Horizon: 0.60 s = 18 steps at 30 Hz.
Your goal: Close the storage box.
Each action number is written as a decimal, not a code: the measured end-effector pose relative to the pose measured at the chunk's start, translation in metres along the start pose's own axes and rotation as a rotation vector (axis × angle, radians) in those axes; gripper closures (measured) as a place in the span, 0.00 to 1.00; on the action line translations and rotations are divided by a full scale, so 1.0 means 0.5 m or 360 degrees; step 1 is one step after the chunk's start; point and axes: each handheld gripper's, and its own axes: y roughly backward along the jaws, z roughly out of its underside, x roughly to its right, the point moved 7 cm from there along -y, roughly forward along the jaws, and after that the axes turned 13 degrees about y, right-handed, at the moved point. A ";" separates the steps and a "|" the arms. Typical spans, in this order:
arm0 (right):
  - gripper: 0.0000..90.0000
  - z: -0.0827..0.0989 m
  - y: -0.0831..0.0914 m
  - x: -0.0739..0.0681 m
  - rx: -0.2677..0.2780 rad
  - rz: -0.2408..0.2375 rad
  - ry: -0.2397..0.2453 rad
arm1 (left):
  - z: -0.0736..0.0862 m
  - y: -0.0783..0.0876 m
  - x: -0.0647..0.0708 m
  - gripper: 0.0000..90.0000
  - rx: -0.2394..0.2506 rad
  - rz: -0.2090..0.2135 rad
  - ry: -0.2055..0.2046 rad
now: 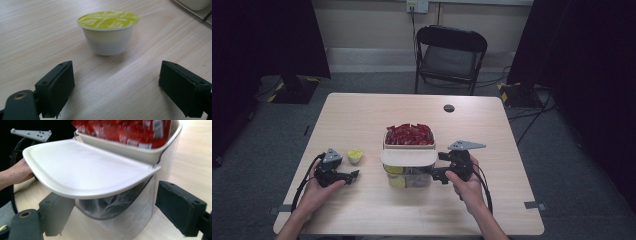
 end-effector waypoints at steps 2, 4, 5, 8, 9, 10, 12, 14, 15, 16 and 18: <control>0.17 0.007 -0.002 -0.003 -0.0001 -0.0005 0.0005 | 0.000 0.000 0.000 0.14 0.0000 0.0000 -0.0002; 0.17 0.010 -0.004 -0.007 -0.0005 -0.0011 0.0011 | 0.000 0.000 0.000 0.14 0.0000 0.0000 -0.0001; 0.17 0.011 -0.005 -0.009 -0.0006 -0.0012 0.0008 | 0.000 0.000 0.000 0.14 0.0000 0.0000 0.0000; 0.17 0.020 -0.009 -0.013 -0.0018 -0.0005 0.0024 | 0.000 0.000 0.000 0.14 0.0000 0.0000 0.0000; 0.17 0.020 -0.009 -0.013 -0.0018 -0.0005 0.0024 | 0.000 0.000 0.000 0.14 0.0000 0.0000 0.0000; 0.17 0.022 -0.010 -0.014 -0.0020 -0.0004 0.0024 | 0.000 0.000 0.000 0.14 0.0000 0.0000 0.0000; 0.18 0.028 -0.011 -0.015 -0.0035 0.0002 0.0029 | 0.000 0.000 0.000 0.14 0.0000 0.0000 0.0000; 0.18 0.038 -0.010 -0.014 -0.0049 0.0009 0.0037 | 0.000 0.000 0.000 0.14 0.0000 0.0000 0.0000; 0.18 0.038 -0.010 -0.014 -0.0049 0.0009 0.0037 | 0.000 0.000 0.000 0.14 0.0000 0.0000 0.0000; 0.18 0.041 -0.010 -0.013 -0.0054 0.0011 0.0040 | 0.000 0.000 0.000 0.14 -0.0001 0.0000 -0.0003; 0.18 0.046 -0.008 -0.010 -0.0058 0.0019 0.0034 | 0.000 0.000 0.000 0.14 0.0000 0.0000 0.0000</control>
